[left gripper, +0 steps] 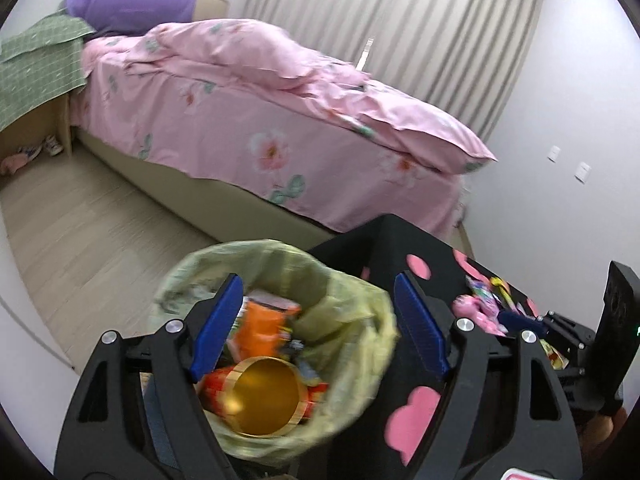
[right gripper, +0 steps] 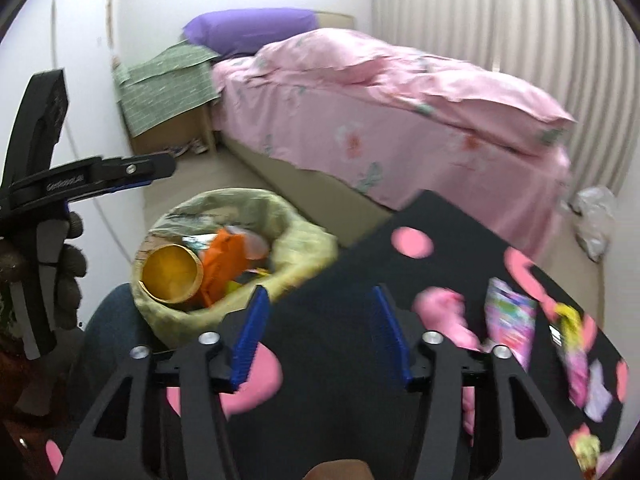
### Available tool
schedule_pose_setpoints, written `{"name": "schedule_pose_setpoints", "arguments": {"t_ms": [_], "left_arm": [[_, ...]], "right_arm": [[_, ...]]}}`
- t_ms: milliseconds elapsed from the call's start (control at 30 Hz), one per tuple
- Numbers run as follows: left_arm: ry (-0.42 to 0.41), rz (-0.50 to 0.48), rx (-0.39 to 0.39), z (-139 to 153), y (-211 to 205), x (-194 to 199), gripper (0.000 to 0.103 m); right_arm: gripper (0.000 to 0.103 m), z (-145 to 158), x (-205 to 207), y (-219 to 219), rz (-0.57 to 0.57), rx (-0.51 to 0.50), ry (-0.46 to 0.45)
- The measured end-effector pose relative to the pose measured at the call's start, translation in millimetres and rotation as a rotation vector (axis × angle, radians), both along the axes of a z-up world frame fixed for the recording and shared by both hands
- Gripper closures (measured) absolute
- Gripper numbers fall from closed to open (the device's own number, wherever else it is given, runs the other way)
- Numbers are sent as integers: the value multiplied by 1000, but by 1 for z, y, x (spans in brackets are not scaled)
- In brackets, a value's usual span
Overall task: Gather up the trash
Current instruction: 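Move both open tools back over the table toward the wrappers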
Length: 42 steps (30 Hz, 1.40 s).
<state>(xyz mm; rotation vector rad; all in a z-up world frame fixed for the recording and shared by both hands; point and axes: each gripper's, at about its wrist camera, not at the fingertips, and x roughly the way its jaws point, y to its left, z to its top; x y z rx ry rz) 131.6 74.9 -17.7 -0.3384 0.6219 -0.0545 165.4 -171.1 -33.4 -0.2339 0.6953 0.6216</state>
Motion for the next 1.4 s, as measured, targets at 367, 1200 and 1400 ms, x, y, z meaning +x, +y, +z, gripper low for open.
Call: {"name": "schedule_pose_setpoints", "arguments": {"t_ms": [367, 1200, 1400], "left_arm": [[-32, -331, 59, -2, -137, 12, 28], [246, -808, 282, -73, -464, 159, 58], [348, -747, 287, -96, -474, 177, 90]], "right_arm": [[47, -4, -23, -164, -350, -26, 0], [47, -37, -82, -384, -879, 133, -53], [47, -45, -84, -383, -876, 155, -44]]}}
